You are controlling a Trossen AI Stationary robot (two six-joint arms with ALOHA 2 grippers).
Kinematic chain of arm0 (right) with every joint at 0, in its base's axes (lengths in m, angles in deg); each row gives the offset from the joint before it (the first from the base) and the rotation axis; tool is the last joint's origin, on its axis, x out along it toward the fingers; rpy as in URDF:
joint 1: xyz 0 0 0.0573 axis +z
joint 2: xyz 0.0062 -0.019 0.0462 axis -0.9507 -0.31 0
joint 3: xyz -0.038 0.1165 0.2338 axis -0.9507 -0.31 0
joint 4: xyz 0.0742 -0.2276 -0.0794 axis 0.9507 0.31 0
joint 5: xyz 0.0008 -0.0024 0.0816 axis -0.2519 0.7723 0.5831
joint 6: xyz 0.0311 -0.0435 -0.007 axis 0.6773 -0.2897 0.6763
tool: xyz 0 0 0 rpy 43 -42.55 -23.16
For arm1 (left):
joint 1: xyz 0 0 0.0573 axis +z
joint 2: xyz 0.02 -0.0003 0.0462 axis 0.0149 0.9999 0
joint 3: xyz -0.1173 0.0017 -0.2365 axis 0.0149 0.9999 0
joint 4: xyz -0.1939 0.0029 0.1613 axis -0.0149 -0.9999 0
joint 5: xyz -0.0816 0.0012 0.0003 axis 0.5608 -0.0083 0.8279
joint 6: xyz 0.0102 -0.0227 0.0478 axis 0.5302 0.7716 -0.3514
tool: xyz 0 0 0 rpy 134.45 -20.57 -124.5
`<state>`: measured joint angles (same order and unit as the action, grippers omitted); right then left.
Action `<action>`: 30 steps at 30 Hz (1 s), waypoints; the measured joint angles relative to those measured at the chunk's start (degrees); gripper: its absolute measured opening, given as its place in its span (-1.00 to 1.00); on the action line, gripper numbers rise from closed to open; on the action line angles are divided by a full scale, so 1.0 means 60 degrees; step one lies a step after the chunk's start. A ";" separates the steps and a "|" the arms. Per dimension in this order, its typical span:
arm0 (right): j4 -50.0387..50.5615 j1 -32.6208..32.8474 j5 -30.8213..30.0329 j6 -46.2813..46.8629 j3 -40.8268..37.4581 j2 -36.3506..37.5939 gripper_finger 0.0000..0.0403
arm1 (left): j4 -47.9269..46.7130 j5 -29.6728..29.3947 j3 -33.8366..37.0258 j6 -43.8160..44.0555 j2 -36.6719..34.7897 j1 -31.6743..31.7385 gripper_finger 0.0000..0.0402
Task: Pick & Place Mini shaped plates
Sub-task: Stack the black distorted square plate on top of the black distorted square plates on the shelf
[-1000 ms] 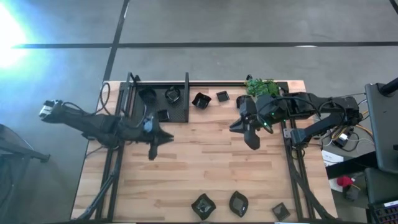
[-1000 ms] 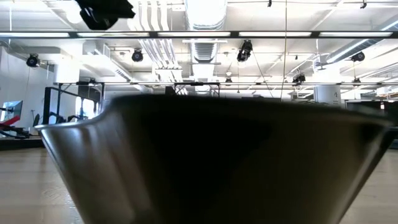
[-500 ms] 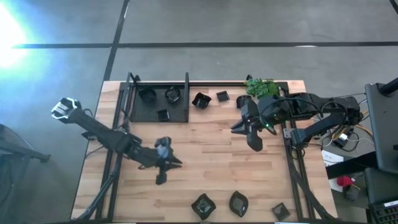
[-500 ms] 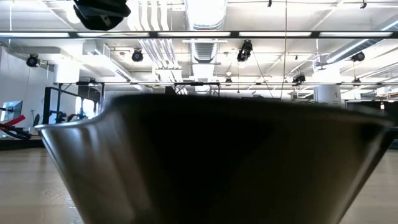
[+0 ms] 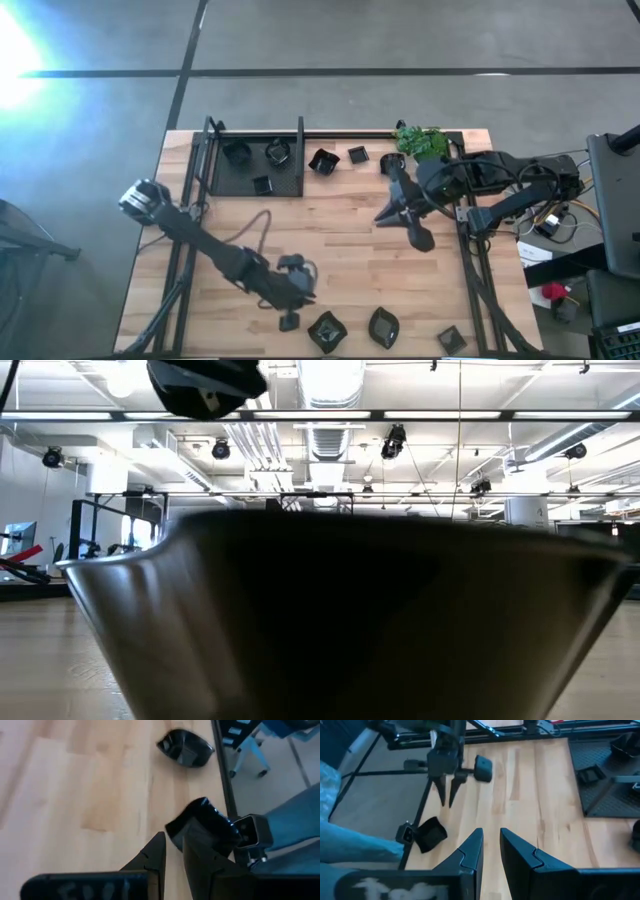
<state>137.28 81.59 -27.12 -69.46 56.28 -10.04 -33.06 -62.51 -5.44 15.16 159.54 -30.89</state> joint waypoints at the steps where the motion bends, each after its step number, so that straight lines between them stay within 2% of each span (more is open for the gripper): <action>1: 0.0011 0.0043 0.0000 -0.0051 0.0000 0.0000 -0.70 | -0.0144 0.0022 -0.0222 0.0083 0.0290 -0.0046 -0.71; 6: 0.0335 0.0258 0.0010 -0.0150 0.0000 0.0000 -0.70 | -0.0649 0.0269 -0.1175 0.0527 0.1488 -0.0184 -0.71; 12: 0.0489 0.0374 0.0002 -0.0048 0.0000 0.0000 -0.70 | -0.0735 0.0862 -0.1553 0.1173 0.2276 -0.0180 -0.71; 30: 0.0491 0.0371 -0.0016 -0.0158 0.0000 0.0000 -0.70 | -0.0724 0.0872 -0.1551 0.2694 0.2586 0.0093 -0.71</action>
<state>140.22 83.82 -27.22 -70.40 56.28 -10.04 -37.40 -57.28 -14.75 31.33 175.05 -30.33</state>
